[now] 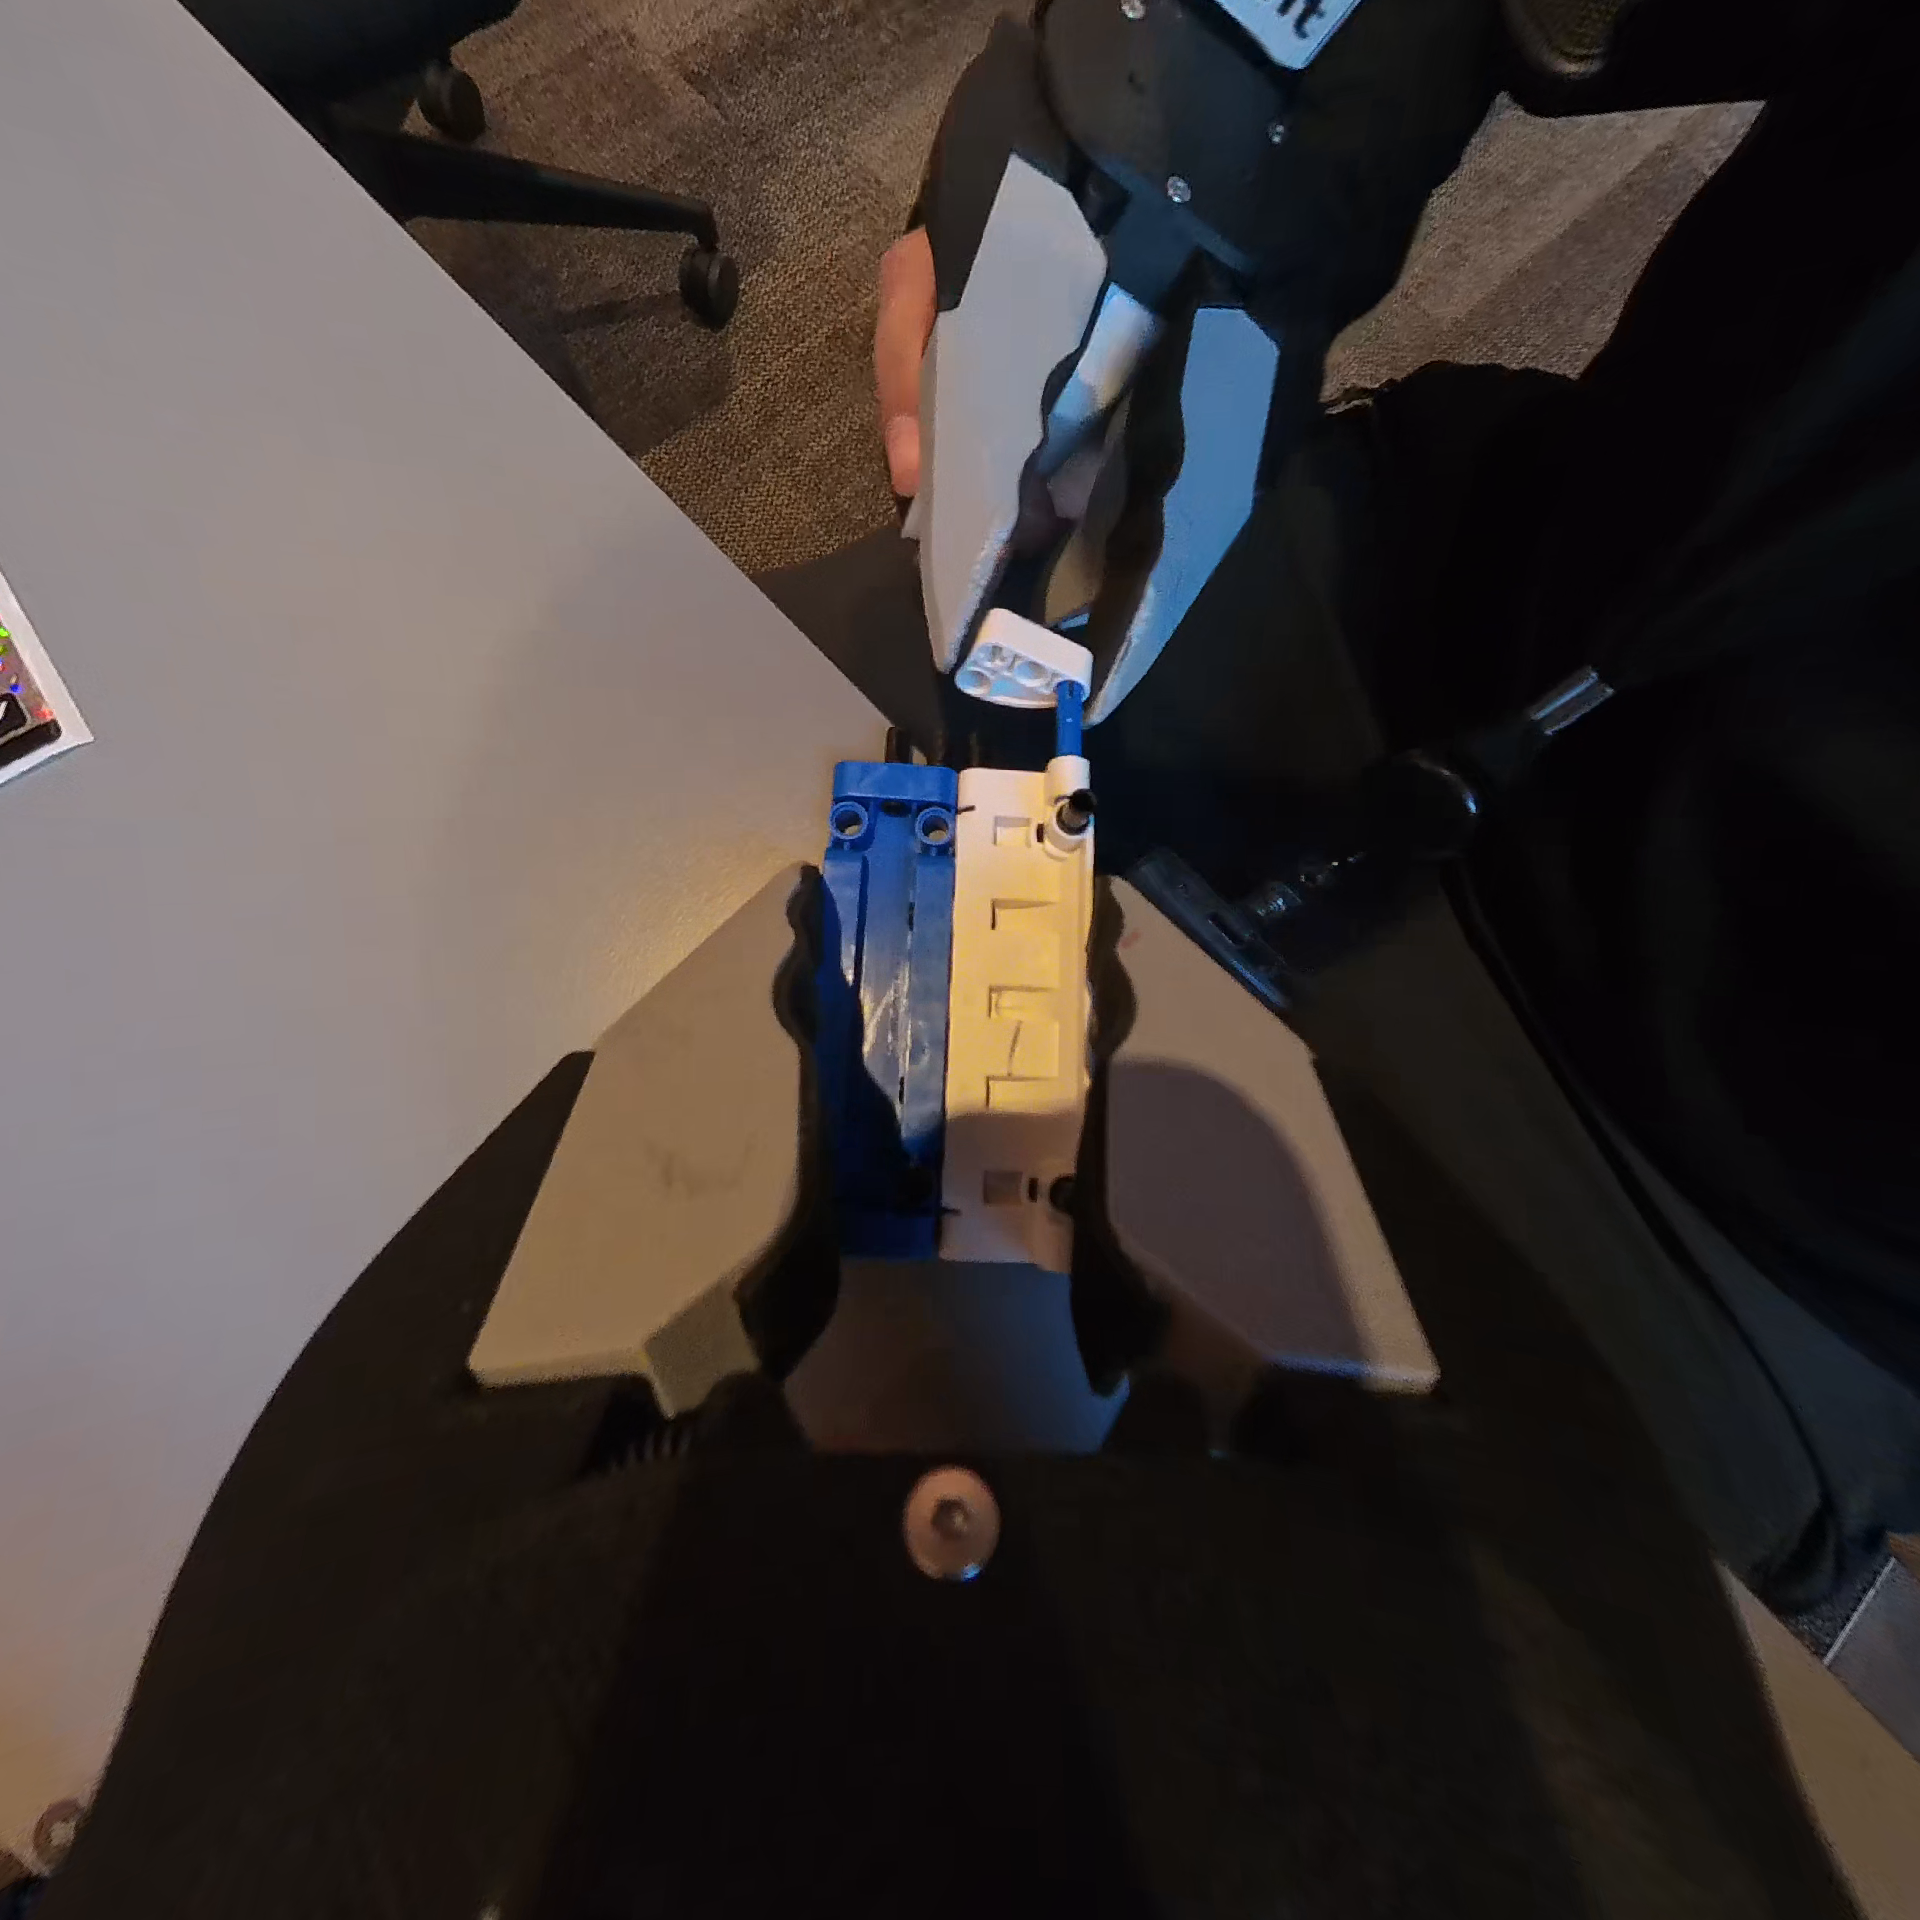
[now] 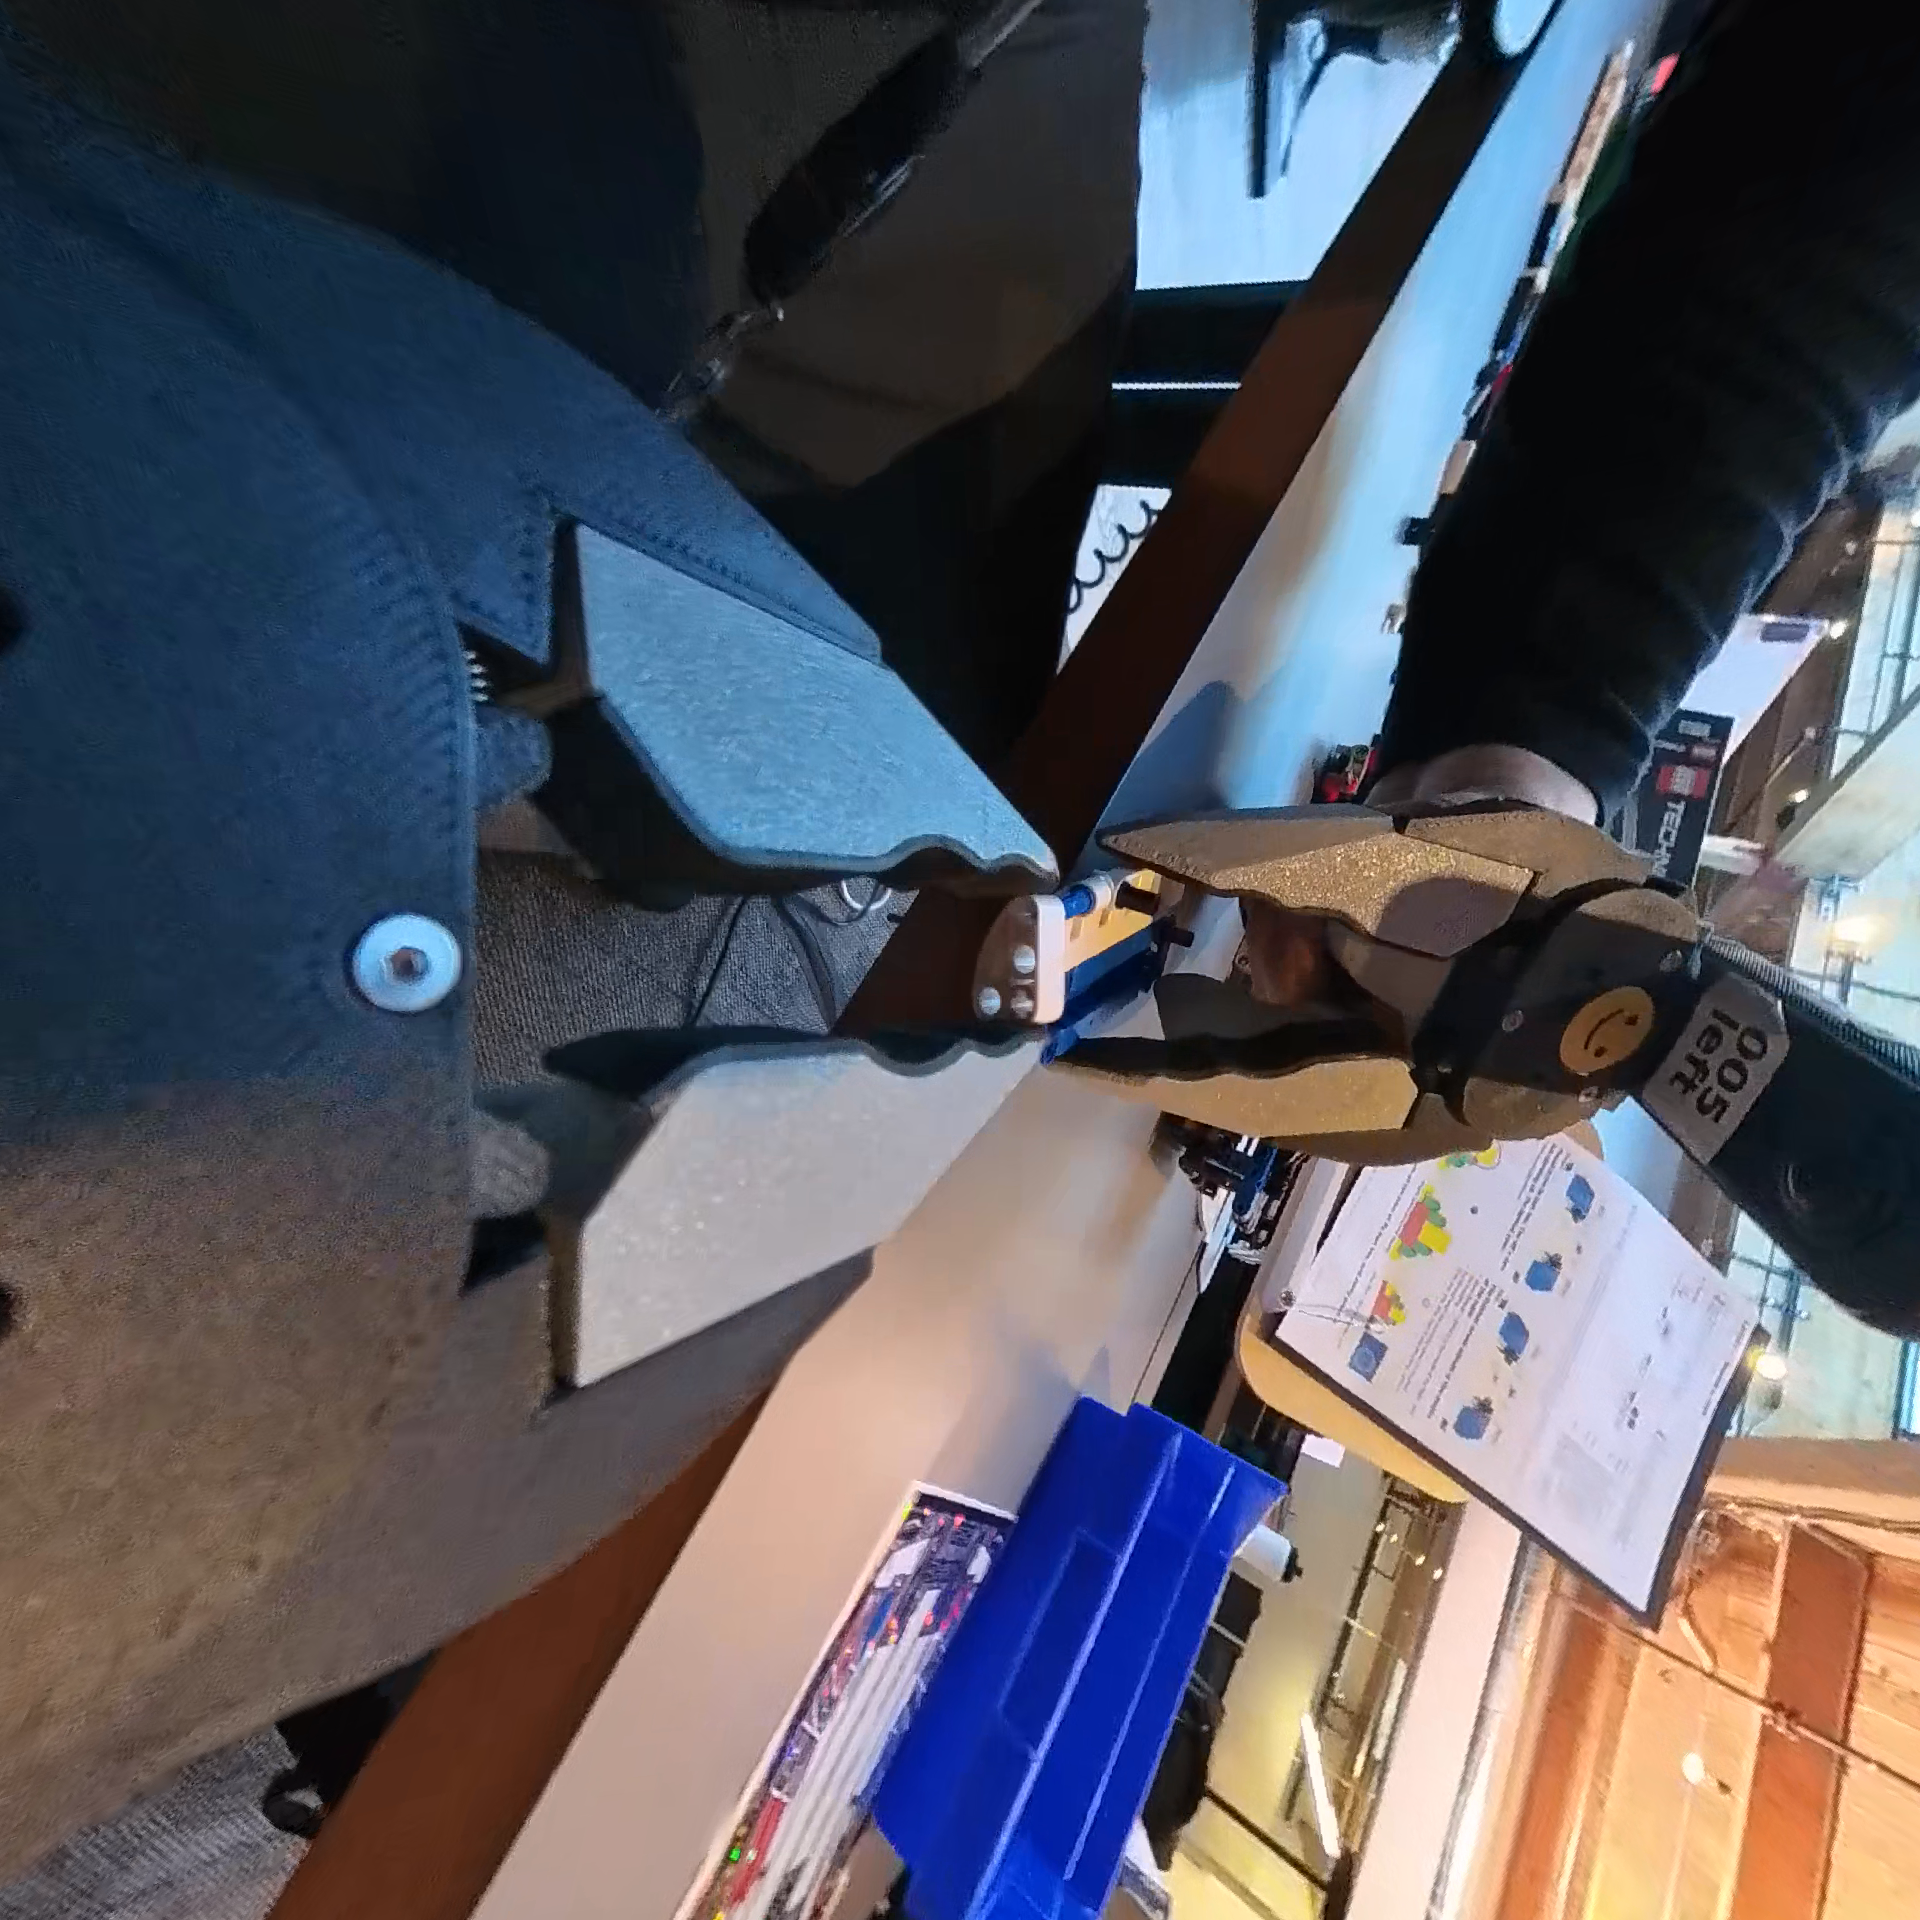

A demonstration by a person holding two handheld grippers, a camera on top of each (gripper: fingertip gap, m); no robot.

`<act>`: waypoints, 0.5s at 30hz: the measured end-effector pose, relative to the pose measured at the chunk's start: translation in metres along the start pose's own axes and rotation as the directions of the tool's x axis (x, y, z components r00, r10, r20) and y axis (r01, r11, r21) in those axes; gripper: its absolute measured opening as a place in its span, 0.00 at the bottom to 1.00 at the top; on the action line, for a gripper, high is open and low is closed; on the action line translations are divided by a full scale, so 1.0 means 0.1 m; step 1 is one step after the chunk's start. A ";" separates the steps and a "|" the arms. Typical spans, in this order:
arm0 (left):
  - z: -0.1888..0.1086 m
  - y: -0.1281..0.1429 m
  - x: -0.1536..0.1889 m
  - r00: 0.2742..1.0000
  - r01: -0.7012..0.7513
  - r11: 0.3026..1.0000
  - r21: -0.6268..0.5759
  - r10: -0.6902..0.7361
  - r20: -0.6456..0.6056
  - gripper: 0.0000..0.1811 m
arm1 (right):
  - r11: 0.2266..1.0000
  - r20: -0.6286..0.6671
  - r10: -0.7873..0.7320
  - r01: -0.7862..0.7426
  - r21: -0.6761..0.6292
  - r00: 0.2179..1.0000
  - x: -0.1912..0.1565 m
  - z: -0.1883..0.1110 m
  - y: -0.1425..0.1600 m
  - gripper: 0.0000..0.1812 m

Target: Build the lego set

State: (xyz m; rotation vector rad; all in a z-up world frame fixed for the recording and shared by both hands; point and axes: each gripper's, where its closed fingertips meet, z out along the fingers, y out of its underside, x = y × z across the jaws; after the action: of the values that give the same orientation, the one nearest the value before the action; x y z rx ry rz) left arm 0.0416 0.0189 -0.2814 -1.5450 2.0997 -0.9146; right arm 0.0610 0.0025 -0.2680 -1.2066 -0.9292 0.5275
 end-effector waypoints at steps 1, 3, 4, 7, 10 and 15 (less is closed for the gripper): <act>0.00 0.00 0.00 1.000 0.000 1.000 0.003 0.000 0.002 0.27 | 1.000 0.016 0.000 0.000 0.012 1.000 0.00 0.00 0.00 0.12; 0.00 -0.01 -0.01 1.000 -0.002 1.000 0.015 0.002 0.020 0.27 | 0.998 0.046 0.049 -0.051 0.043 0.998 0.01 -0.01 0.01 0.12; 0.00 -0.01 -0.01 1.000 0.005 1.000 0.024 -0.005 0.026 0.27 | 0.996 0.050 0.068 -0.071 0.060 0.996 0.01 -0.01 0.01 0.12; 0.01 -0.02 0.01 0.999 0.020 0.998 0.057 -0.022 0.043 0.27 | 0.988 0.088 0.090 -0.100 0.114 0.992 0.01 -0.02 0.00 0.12; 0.01 -0.02 0.02 0.996 0.040 0.997 0.064 -0.044 0.074 0.27 | 0.977 0.126 0.101 -0.123 0.174 0.987 0.01 -0.02 -0.01 0.12; -0.01 -0.01 0.02 0.992 0.078 0.995 0.062 -0.084 0.093 0.27 | 0.963 0.159 0.188 -0.214 0.165 0.969 0.02 -0.01 0.00 0.12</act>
State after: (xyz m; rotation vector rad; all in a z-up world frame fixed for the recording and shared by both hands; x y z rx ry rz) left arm 0.0415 0.0172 -0.2802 -1.6218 1.9403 -0.9027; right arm 0.0630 0.0038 -0.2676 -1.1142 -0.8614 0.8532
